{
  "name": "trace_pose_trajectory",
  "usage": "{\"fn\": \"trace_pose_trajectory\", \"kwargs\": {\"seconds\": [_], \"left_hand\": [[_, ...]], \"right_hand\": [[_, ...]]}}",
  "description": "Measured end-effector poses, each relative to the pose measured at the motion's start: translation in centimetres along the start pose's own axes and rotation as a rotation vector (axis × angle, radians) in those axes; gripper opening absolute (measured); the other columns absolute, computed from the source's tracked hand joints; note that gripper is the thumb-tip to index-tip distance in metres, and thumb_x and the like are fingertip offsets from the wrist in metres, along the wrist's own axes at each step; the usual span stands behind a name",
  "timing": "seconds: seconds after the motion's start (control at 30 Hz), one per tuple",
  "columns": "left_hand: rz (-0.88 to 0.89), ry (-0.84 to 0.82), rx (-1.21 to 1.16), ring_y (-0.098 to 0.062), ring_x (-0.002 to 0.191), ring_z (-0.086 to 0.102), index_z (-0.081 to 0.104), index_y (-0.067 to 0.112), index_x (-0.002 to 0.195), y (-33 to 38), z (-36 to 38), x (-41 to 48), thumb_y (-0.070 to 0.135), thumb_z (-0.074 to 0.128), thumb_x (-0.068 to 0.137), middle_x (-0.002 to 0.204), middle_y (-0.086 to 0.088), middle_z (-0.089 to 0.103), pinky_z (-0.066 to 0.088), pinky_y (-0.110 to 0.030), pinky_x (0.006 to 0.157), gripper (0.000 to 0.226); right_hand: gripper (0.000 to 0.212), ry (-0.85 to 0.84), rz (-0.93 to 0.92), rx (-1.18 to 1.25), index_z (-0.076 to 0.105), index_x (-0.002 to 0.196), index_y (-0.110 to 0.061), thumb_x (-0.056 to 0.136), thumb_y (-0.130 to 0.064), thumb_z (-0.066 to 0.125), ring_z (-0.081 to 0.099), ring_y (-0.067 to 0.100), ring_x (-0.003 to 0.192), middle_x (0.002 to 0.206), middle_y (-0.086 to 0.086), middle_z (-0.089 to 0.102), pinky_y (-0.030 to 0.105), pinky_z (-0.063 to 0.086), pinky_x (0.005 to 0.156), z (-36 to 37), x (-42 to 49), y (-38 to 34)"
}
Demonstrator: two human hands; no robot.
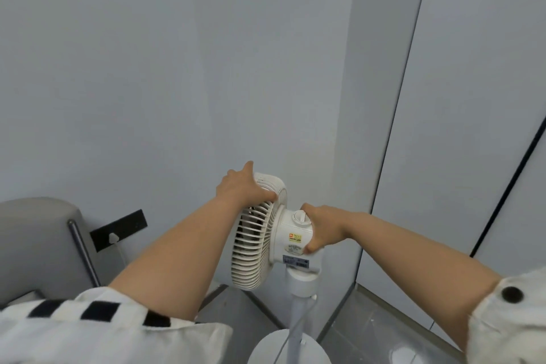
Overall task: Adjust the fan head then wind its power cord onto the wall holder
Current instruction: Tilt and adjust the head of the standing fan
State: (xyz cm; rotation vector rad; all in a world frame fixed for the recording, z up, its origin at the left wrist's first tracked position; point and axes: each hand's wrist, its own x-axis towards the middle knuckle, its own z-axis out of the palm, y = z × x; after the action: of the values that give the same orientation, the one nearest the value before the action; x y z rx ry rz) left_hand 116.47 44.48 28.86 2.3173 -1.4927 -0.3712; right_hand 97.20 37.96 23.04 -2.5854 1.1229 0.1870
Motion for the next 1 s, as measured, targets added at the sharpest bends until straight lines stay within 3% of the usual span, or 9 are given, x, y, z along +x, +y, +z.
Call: {"fn": "trace_pose_trajectory", "kwargs": {"seconds": [0.47,0.6,0.83,1.0], "left_hand": [[-0.095,-0.104,0.096,-0.034,0.129,0.038,0.016,0.029,0.146,-8.8,0.9,11.1,0.055,0.071,0.061,0.140,-0.017,0.033,0.038,-0.043,0.105,0.105],[-0.143,-0.124,0.113,-0.034,0.131,0.036,0.013,0.029,0.147,-10.9,1.0,14.4,0.056,0.071,0.061,0.142,-0.017,0.031,0.037,-0.043,0.106,0.107],[-0.173,-0.148,0.129,-0.036,0.130,0.038,0.010,0.031,0.147,-14.7,1.2,19.6,0.058,0.071,0.061,0.142,-0.017,0.030,0.037,-0.044,0.104,0.109],[-0.154,-0.194,0.116,-0.037,0.132,0.035,-0.001,0.037,0.147,-17.5,1.8,23.0,0.058,0.072,0.059,0.144,-0.017,0.027,0.036,-0.046,0.105,0.116]], "right_hand": [[0.085,-0.039,-0.065,0.017,0.035,0.129,-0.016,0.062,-0.046,0.078,0.056,0.021,0.094,0.114,0.004,0.059,0.034,0.050,0.083,3.4,14.9,-2.7],[0.076,-0.052,-0.093,0.004,0.039,0.123,-0.014,0.065,-0.044,0.078,0.049,0.019,0.088,0.113,0.004,0.056,0.030,0.044,0.076,3.3,18.9,-3.3],[0.078,-0.096,-0.089,-0.017,0.038,0.120,-0.016,0.061,-0.049,0.077,0.056,0.024,0.100,0.113,0.005,0.059,0.040,0.051,0.084,4.1,25.2,-4.3],[0.080,-0.099,-0.032,-0.015,0.037,0.115,-0.021,0.054,-0.057,0.075,0.058,0.024,0.096,0.109,0.003,0.060,0.044,0.052,0.083,5.5,28.7,-5.0]]}}
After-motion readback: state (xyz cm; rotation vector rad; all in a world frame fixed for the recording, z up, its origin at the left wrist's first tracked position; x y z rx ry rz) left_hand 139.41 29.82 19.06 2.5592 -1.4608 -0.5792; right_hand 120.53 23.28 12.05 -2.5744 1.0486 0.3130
